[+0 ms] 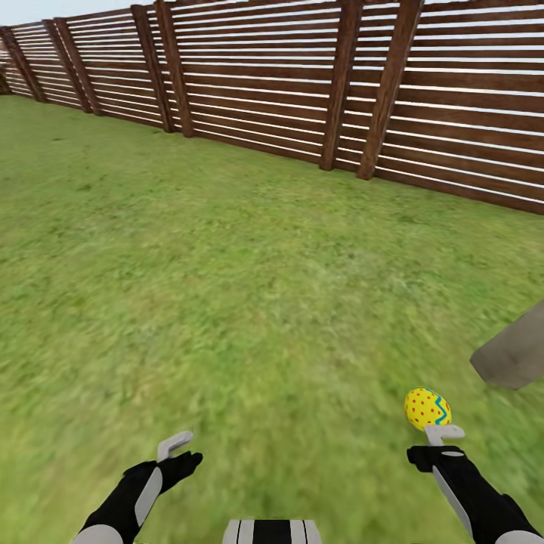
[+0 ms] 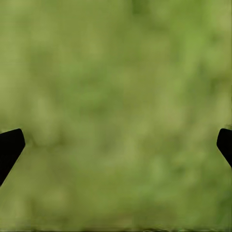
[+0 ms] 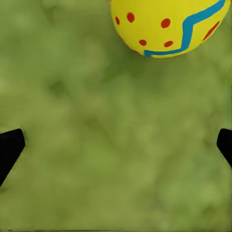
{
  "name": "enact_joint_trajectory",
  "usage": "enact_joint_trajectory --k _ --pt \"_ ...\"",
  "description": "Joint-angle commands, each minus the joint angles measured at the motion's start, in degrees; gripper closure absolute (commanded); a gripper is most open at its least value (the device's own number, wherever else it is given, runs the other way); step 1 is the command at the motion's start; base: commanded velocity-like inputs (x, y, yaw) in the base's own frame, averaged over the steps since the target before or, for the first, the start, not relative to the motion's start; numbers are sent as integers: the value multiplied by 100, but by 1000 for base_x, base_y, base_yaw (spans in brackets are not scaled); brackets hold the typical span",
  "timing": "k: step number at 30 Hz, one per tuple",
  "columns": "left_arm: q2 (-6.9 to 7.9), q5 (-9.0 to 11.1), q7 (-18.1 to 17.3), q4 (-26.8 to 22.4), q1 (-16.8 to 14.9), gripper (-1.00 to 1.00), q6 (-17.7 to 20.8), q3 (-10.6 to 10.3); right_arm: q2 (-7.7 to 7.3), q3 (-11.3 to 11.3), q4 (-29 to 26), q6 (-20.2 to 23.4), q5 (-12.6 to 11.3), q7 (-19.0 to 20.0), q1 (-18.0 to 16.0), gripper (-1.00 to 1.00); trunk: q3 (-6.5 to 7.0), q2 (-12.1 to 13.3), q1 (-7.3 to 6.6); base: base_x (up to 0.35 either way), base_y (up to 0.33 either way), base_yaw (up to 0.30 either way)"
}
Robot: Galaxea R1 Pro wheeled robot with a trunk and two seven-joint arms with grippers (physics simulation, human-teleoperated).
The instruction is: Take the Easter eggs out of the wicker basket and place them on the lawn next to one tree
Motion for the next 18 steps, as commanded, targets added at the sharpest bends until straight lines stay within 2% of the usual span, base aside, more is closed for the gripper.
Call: enact_joint_trajectory --k 1,13,18 --pt "-10 28 -21 -8 -3 -100 38 40 -6 21 -11 31 -35 -35 1 -100 21 0 -6 -314 -15 275" --pt "-12 10 -15 -5 -2 -100 45 31 44 18 -11 31 -38 -35 1 -100 311 16 -37 -337 -117 269" --pt "-20 8 -15 3 -3 -100 45 31 47 13 -11 31 -43 -30 1 -100 423 22 -50 -234 -132 97"
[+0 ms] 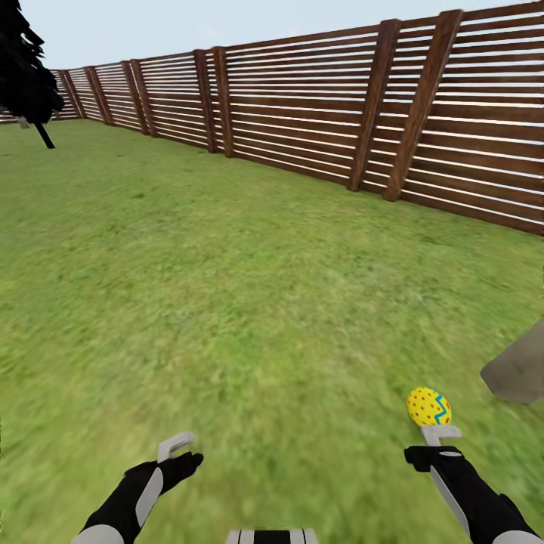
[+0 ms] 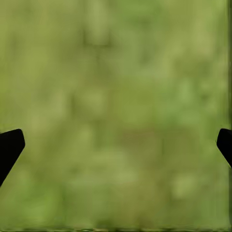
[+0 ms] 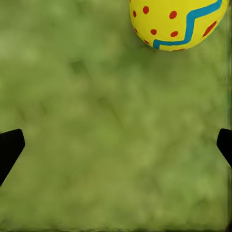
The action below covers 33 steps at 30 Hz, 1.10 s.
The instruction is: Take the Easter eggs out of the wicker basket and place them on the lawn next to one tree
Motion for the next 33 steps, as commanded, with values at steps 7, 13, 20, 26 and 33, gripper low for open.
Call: enact_joint_trajectory --k 7,13,20,26,33 --pt "-17 33 -18 -12 -1 -100 45 41 -6 20 -8 28 -36 -31 -1 -100 151 8 -21 -292 -136 7" --pt "-29 31 -18 -12 -1 -100 42 41 -4 23 -8 28 -34 -31 -1 -100 284 16 -37 -315 -137 129" --pt "-33 36 -18 -12 -1 -100 40 45 -4 27 -8 28 -36 -30 -1 -100 439 25 -55 -235 -82 204" --pt "-31 51 -18 -12 -1 -100 37 52 -4 23 -8 28 -36 -30 -1 -100 572 33 -70 -23 -9 80" --pt "-34 36 -22 -12 -1 -100 36 44 -4 20 -8 28 -36 -30 -1 -100 727 42 -88 -240 -145 141"
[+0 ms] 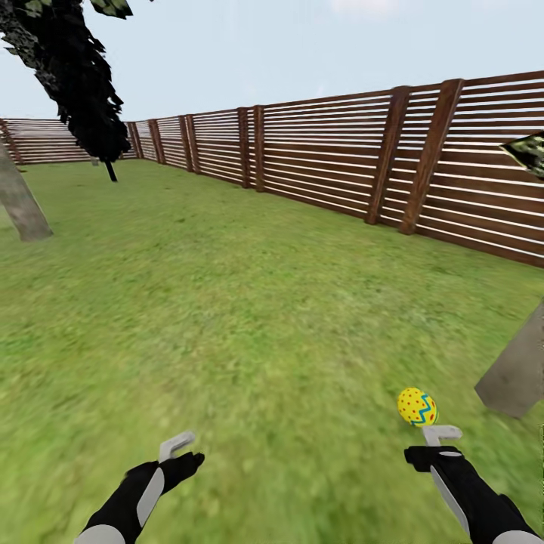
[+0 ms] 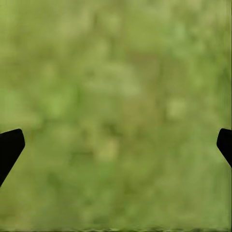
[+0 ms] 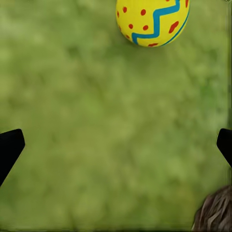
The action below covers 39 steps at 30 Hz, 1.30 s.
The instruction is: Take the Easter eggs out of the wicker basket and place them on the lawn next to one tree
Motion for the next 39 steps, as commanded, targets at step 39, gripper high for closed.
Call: enact_joint_trajectory --k 39 --pt "-7 62 -30 5 -2 -100 54 47 20 20 339 214 -45 -24 0 -100 648 50 -104 -16 -10 -111"
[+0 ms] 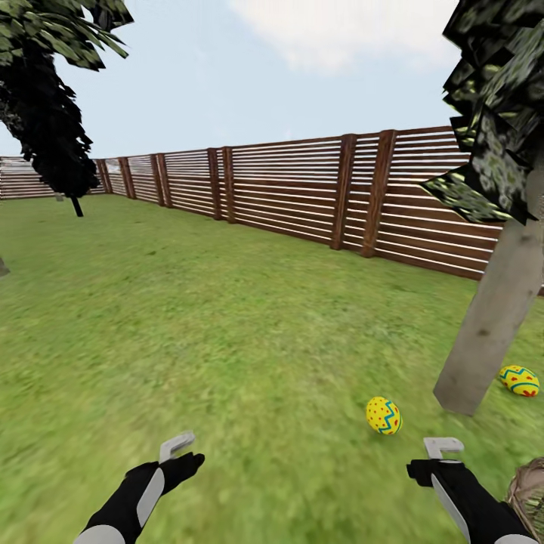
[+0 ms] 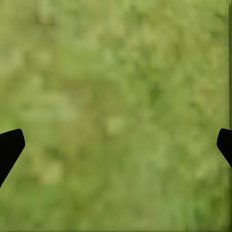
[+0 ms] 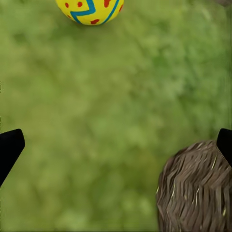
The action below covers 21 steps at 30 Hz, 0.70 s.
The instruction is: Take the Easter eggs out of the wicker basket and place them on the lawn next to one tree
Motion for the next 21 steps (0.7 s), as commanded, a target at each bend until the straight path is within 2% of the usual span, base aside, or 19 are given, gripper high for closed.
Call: enact_joint_trajectory --k 1,14,21 --pt "-7 33 -19 -10 -2 -100 46 41 -4 20 -9 32 -36 -33 -1 -100 17 -1 -4 0 0 -1" --pt "-15 27 -19 -9 -1 -100 44 41 -5 20 -7 37 -38 -33 -1 -100 305 17 -37 0 0 -1" --pt "-15 27 -19 -9 -2 -100 43 41 -4 20 -6 37 -36 -25 -1 -100 460 26 -55 0 0 -171"
